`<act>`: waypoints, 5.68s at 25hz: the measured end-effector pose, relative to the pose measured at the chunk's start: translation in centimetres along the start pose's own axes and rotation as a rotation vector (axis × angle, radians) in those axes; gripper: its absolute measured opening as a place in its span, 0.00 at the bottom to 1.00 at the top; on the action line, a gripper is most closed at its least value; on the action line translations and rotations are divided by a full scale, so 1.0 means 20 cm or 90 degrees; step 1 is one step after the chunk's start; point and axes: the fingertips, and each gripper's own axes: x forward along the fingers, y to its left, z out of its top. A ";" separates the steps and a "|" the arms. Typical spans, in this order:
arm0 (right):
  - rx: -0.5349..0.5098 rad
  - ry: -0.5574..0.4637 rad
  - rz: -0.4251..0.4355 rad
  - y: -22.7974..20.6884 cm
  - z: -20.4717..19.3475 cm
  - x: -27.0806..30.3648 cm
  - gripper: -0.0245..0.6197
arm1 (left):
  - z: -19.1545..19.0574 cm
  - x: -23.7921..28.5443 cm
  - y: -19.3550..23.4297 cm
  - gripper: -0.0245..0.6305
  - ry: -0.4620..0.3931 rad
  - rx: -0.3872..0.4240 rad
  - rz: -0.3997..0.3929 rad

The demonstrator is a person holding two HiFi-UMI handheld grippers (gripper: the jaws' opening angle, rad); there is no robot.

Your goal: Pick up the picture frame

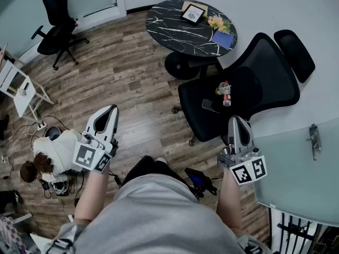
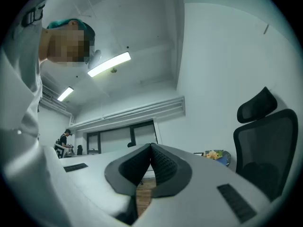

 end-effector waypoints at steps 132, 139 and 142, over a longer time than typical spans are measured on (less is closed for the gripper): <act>0.073 -0.005 -0.026 -1.58 -0.15 2.24 0.08 | -0.17 2.46 1.11 0.05 0.021 0.018 -0.043; 0.079 -0.006 -0.021 -1.67 -0.17 2.38 0.08 | -0.16 2.62 1.19 0.05 0.018 0.025 -0.042; 0.080 0.002 -0.014 -1.71 -0.19 2.44 0.08 | -0.17 2.68 1.23 0.05 0.014 0.022 -0.034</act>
